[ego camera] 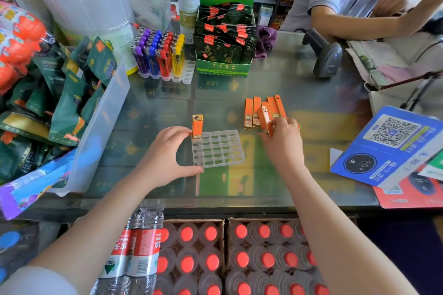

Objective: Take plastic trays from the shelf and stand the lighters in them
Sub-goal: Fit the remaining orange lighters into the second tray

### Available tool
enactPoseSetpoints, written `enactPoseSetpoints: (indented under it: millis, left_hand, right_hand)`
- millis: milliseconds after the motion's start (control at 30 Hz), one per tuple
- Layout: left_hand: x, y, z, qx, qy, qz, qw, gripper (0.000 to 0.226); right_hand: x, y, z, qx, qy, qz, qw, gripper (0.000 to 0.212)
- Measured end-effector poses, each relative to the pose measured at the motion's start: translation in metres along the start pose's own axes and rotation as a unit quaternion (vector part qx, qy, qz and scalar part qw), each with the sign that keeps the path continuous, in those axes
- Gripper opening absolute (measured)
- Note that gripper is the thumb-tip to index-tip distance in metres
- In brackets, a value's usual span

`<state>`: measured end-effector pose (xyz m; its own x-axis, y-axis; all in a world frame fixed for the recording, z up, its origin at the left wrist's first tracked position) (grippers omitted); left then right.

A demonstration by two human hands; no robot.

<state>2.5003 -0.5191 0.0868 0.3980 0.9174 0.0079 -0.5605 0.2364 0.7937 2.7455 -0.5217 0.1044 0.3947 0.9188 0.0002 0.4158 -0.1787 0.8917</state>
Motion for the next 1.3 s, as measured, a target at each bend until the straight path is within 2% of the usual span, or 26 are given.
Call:
enactPoseSetpoints:
  millis: [133, 233, 267, 367, 467, 567, 700, 833, 900, 1000, 1067, 1167, 1300]
  left_hand:
    - [-0.001, -0.001, 0.0, -0.004, 0.008, -0.008, 1.0, 0.083]
    - [-0.004, 0.0, -0.004, -0.011, 0.012, -0.006, 1.0, 0.083]
    - [-0.006, 0.001, -0.006, -0.011, 0.012, -0.004, 1.0, 0.083]
    - [-0.011, 0.005, -0.008, -0.007, 0.011, 0.006, 1.0, 0.083]
    - [-0.016, 0.01, -0.012, 0.004, 0.012, 0.021, 1.0, 0.082]
    - [-0.022, 0.014, -0.016, 0.002, 0.014, 0.032, 0.999, 0.081]
    - [-0.028, 0.016, -0.019, -0.001, 0.015, 0.038, 0.999, 0.082]
    - [-0.029, 0.017, -0.021, -0.002, 0.012, 0.036, 0.999, 0.084]
    - [-0.028, 0.018, -0.02, -0.003, 0.012, 0.049, 0.999, 0.082]
    - [-0.028, 0.018, -0.019, 0.004, 0.017, 0.065, 0.998, 0.082]
    - [-0.027, 0.017, -0.017, 0.012, 0.018, 0.072, 0.997, 0.083]
    - [-0.027, 0.017, -0.016, 0.011, 0.018, 0.075, 0.997, 0.081]
    - [-0.027, 0.015, -0.017, 0.012, 0.013, 0.067, 0.998, 0.083]
  right_hand:
    - [0.01, -0.006, -0.008, -0.003, 0.004, -0.014, 1.0, 0.018]
    - [0.009, -0.011, -0.017, 0.096, 0.03, -0.05, 0.994, 0.017]
    - [0.004, -0.014, -0.022, 0.175, 0.032, -0.074, 0.981, 0.015]
    - [-0.022, -0.017, -0.048, 0.383, 0.08, -0.14, 0.91, 0.014]
    - [-0.043, -0.013, -0.072, 0.432, 0.149, -0.158, 0.875, 0.022]
    - [-0.054, -0.014, -0.089, 0.437, 0.178, -0.159, 0.867, 0.024]
    - [-0.057, -0.029, -0.102, 0.424, 0.147, -0.188, 0.874, 0.011]
    - [-0.064, -0.043, -0.112, 0.375, 0.149, -0.207, 0.891, 0.017]
    - [-0.069, -0.045, -0.117, 0.386, 0.146, -0.188, 0.891, 0.018]
    - [-0.069, -0.047, -0.117, 0.374, 0.111, -0.119, 0.913, 0.028]
    - [-0.069, -0.051, -0.114, 0.366, 0.078, -0.099, 0.922, 0.023]
    - [-0.071, -0.056, -0.115, 0.345, 0.058, -0.104, 0.931, 0.012]
    - [-0.069, -0.057, -0.123, 0.319, 0.075, -0.119, 0.937, 0.027]
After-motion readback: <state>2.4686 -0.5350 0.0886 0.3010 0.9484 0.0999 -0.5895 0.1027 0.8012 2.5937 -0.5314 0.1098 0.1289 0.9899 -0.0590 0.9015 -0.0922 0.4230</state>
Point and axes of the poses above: each hand's wrist, its own x-axis towards the middle knuckle, its own y-axis out of the back of the hand, z = x × y, the point moved 9 cm from there along x, towards the middle knuckle
